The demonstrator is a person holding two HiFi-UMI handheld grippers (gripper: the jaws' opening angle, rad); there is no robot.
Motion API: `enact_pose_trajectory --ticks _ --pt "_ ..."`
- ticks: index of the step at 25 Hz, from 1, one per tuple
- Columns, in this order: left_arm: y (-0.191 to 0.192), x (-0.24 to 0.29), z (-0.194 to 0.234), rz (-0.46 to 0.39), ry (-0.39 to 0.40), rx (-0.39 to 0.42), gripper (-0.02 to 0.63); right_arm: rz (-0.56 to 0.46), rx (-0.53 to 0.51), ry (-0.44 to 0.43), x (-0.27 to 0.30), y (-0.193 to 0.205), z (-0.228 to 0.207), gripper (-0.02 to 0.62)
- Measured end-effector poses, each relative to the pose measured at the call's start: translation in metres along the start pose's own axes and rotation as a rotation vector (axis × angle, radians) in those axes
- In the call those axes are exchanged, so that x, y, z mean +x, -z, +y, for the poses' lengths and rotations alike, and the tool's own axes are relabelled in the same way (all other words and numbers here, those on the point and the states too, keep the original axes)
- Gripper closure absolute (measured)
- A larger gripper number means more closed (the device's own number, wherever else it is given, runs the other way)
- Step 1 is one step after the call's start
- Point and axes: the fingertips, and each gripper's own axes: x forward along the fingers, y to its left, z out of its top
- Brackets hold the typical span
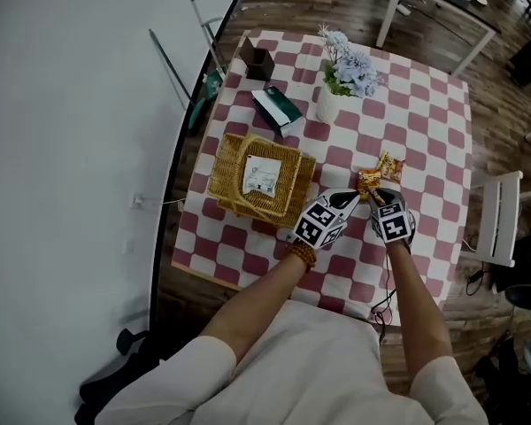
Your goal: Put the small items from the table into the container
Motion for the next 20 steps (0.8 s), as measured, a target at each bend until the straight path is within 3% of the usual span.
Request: enact_pose_trajectory --ticks 10,16,20 --pt "0.013 0.013 0.010 0.032 -0.003 -0.044 0.578 0.072 -0.037 -0.016 0.030 0.012 -0.005 0.485" --pt "0.011 0.006 0.006 0.019 -0.003 -0.057 0.578 0.035 -0.042 -0.003 0.022 0.003 -0.006 0.554" --pt "0.004 -0.001 -0.006 0.008 0.006 -0.033 0.578 -0.013 -0.027 0.010 0.004 -0.006 -0.007 0.563"
